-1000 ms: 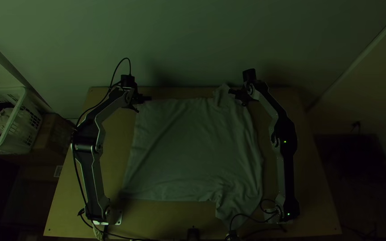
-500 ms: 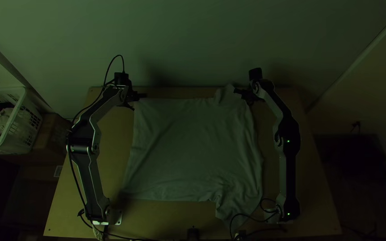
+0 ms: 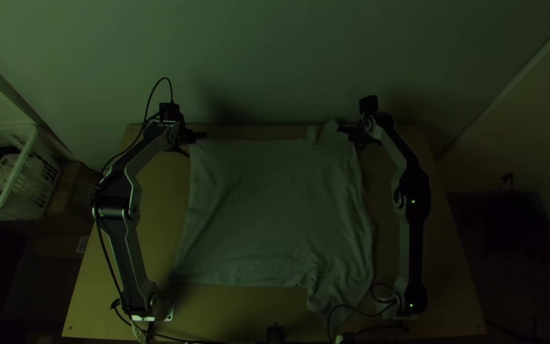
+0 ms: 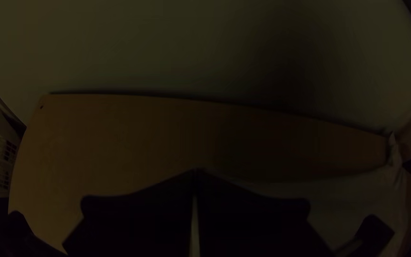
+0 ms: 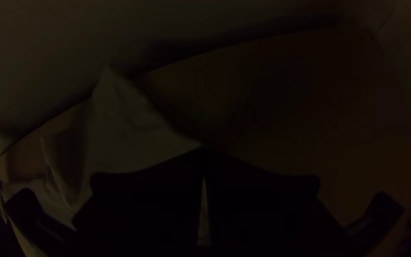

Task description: Fold the t-shirt

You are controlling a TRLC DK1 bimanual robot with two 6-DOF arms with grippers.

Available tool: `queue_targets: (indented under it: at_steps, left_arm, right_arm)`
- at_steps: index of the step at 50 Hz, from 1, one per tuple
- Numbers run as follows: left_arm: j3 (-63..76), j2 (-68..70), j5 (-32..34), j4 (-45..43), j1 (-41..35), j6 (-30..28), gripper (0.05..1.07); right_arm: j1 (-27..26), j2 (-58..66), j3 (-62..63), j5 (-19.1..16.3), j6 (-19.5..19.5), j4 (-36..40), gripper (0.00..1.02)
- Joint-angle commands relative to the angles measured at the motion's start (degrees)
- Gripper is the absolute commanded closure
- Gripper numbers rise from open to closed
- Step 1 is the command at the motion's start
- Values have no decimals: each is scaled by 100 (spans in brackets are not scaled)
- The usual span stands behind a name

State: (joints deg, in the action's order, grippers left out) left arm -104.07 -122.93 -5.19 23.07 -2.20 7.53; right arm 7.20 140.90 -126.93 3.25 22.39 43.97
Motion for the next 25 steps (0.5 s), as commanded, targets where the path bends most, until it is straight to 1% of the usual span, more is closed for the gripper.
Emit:
queue_targets:
  at_steps: [1, 15, 25]
  left_arm:
    - [-219, 208, -61, 84, 53, 91, 105]
    - [317, 507, -17, 163, 70, 56, 105]
    - [634, 692, 62, 136, 114, 38, 104]
  right_arm:
    - [-17, -406, -121, 141, -77, 86, 100]
    - [53, -669, 2, 141, -314, 587, 100]
    - [44, -1003, 494, 141, -411, 640, 100]
